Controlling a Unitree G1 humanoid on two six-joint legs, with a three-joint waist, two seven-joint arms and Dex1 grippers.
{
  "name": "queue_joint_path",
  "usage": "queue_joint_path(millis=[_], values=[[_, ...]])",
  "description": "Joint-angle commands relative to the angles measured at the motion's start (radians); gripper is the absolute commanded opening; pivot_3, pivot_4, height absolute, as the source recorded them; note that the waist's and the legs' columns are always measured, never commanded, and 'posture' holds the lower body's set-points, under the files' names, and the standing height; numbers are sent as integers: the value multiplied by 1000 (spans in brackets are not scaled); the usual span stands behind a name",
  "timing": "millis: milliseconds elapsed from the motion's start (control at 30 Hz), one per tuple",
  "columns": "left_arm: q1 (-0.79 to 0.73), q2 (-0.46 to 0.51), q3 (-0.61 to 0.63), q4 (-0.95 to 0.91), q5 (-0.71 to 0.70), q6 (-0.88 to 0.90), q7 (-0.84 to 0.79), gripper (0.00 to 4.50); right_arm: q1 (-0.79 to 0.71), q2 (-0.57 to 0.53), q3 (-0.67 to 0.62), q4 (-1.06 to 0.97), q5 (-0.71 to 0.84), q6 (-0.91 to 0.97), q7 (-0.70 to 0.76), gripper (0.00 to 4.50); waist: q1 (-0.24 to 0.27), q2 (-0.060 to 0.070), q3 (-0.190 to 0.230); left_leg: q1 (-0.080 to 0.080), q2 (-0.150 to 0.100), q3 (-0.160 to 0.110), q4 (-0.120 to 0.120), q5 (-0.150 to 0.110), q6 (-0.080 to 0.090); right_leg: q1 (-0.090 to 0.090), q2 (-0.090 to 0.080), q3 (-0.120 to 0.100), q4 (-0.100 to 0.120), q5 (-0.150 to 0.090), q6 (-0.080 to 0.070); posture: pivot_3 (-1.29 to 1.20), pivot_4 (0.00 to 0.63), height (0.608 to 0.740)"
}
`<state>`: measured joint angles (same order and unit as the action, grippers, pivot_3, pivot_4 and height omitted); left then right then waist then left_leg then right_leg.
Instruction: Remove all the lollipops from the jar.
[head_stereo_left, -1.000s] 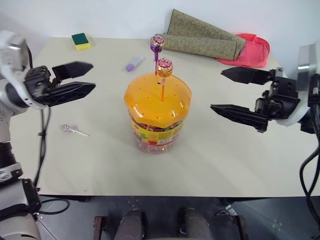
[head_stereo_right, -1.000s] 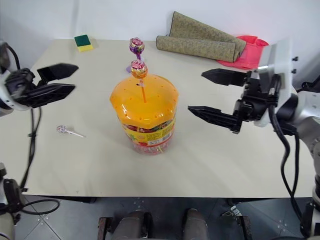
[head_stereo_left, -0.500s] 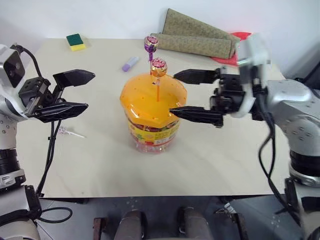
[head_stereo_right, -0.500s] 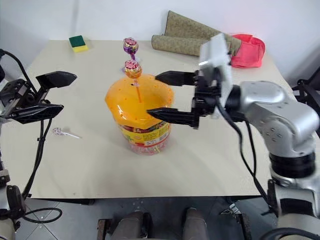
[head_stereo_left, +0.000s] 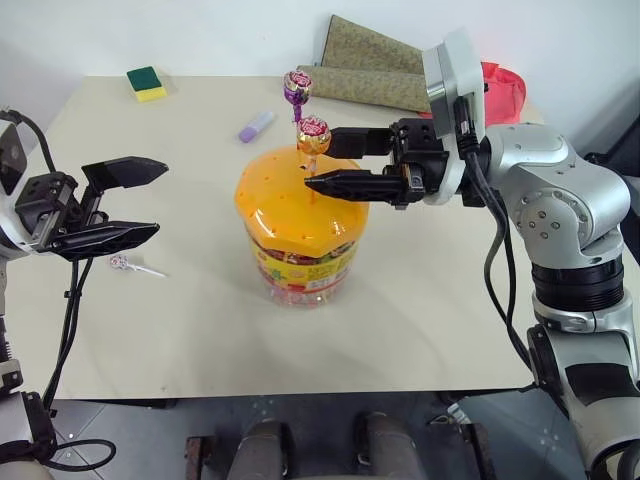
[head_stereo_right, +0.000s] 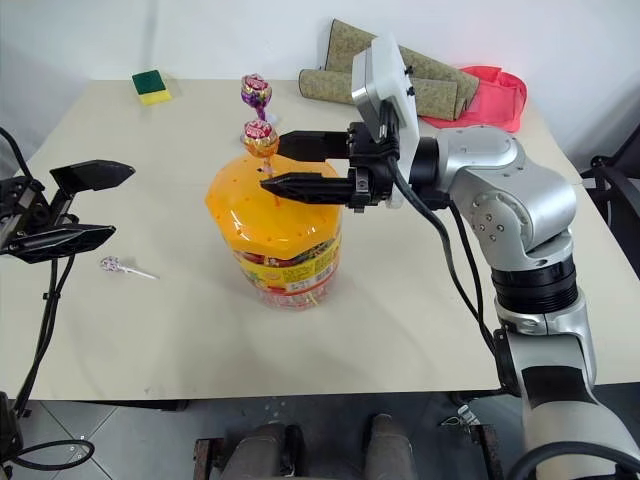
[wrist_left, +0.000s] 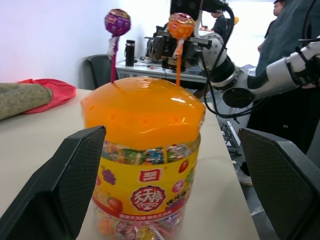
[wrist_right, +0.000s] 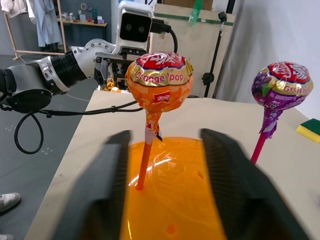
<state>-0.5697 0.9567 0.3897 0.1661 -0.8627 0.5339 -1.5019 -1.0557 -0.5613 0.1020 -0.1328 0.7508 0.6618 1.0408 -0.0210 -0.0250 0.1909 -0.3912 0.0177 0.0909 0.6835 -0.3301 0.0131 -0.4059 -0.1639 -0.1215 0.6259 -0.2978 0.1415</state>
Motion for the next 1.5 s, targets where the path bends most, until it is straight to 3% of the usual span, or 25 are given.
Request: queue_joint_path(millis=[33,100,400,567,700,867,1067,1300,1333,1500], values=[[7,13,33,-37,-34,-9,-71,4500,-46,14,-49,-12,12,-9,7,620,-6,0,0,0,0,0,0,0,0,0,0,0,0,0,0,0,150,740],[6,11,31,-35,-36,-11,-71,4500,-56,19,-55,-8,14,-8,8,14,-8,0,0,0,0,0,0,0,0,0,0,0,0,0,0,0,150,740],[-12,-10,13,-20,-36,-20,-71,4500,-159,32,-134,125,-31,-74,-24,14,-8,0,0,0,0,1,0,0,0,-1,0,1,1,0,0,0,150,740],[-5,-27,19,-31,-49,-12,-73,4500,-192,-106,-211,198,-87,0,-108,14,-5,0,0,-2,0,1,0,0,0,-2,0,0,1,0,0,0,150,740],[35,-2,44,-26,-36,-18,-77,4500,-84,-310,-223,149,-91,252,-151,14,-5,0,0,-2,0,1,-1,0,0,-2,-1,0,0,0,0,0,150,740],[87,44,47,-7,12,-42,-59,4500,216,-458,-243,137,-162,318,-181,14,-8,0,0,-2,0,3,-2,0,1,-3,-1,0,-1,0,0,0,150,740],[85,64,31,38,52,-99,-80,4500,415,-429,-170,228,-275,269,-218,14,-7,1,1,-1,0,5,-2,0,1,-4,-1,2,0,0,0,0,150,740],[104,81,46,41,53,-112,-73,4500,424,-345,-114,407,-387,177,-251,14,-7,2,1,-1,0,5,-1,0,0,-4,-1,2,0,0,0,0,150,740],[113,82,53,36,50,-111,-71,4500,429,-342,-117,402,-389,177,-249,545,-6,2,1,-2,0,5,-1,0,0,-4,-1,2,0,0,0,0,150,740],[148,94,76,19,36,-105,-68,4500,459,-365,-149,346,-384,194,-228,2097,-5,2,1,-2,0,4,-1,0,1,-4,-1,2,0,0,0,0,150,740]])
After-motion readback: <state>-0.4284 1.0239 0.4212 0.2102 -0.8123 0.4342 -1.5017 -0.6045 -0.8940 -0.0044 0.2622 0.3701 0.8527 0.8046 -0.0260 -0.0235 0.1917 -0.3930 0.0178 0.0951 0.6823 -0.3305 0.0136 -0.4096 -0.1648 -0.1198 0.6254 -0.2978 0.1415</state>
